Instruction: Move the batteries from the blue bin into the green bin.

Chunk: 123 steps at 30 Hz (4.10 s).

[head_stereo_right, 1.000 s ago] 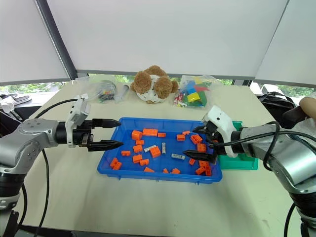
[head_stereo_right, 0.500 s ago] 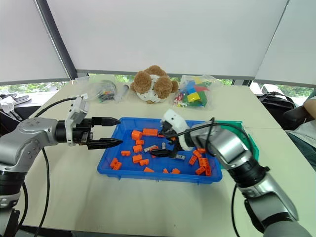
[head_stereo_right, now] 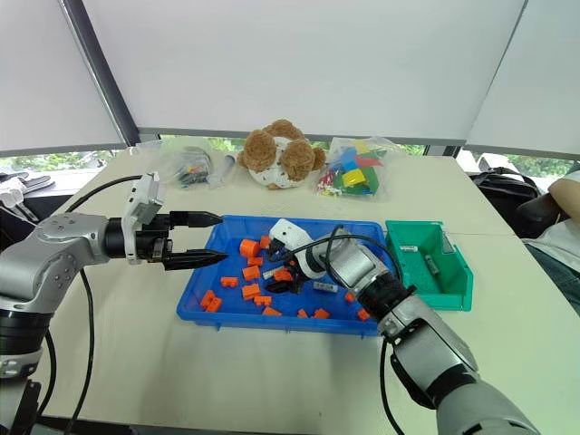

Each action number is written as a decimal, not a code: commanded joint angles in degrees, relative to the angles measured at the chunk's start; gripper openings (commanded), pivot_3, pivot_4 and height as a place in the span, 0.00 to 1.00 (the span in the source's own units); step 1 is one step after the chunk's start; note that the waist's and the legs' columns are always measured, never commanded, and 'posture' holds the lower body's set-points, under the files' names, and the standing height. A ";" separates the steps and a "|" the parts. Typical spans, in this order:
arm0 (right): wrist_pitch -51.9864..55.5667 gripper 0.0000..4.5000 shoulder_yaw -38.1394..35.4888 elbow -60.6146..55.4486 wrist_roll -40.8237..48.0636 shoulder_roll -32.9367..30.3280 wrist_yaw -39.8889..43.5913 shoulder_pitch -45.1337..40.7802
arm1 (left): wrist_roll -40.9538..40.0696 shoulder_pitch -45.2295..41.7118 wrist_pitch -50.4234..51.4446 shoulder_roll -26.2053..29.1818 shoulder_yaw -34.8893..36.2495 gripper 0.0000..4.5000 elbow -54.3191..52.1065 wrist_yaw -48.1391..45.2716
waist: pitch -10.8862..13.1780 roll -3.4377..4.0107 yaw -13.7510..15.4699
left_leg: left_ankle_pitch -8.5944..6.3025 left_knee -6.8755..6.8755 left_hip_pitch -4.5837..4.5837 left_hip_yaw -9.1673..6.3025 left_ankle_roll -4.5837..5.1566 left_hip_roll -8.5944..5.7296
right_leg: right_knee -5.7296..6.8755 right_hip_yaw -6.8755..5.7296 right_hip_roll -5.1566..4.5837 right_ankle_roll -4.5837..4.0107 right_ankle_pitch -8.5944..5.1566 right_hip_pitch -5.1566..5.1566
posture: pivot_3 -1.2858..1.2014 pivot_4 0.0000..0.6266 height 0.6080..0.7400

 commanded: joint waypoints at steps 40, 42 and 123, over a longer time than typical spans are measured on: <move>23.06 0.01 -36.30 -40.64 1.19 -30.74 1.61 16.80 | 0.91 -0.22 -2.32 -2.99 -1.08 1.00 -1.30 1.30 | -0.02 -0.01 0.08 | -0.02 -0.06 0.03 -0.01 0.01 -0.01 | -0.11 -0.03 -0.02 -0.01 0.00 0.05 | 0.52 0.24 0.78; 22.79 0.01 -38.23 -40.28 1.49 -34.04 1.42 22.45 | 1.09 -0.78 -2.59 -3.50 -1.63 1.00 -0.61 0.89 | -0.02 -0.01 0.26 | -0.01 -0.15 0.05 -0.02 0.01 -0.01 | -0.11 -0.04 -0.01 -0.03 -0.02 0.04 | 0.52 0.24 0.78; 16.02 0.44 -34.97 -28.20 6.58 -38.09 -4.88 25.63 | 3.11 -2.84 -4.92 -5.97 -2.35 1.00 1.24 0.88 | -0.02 0.02 0.16 | 0.01 -0.11 0.03 -0.02 -0.02 -0.01 | -0.13 -0.01 -0.01 -0.03 -0.02 0.04 | 0.52 0.24 0.78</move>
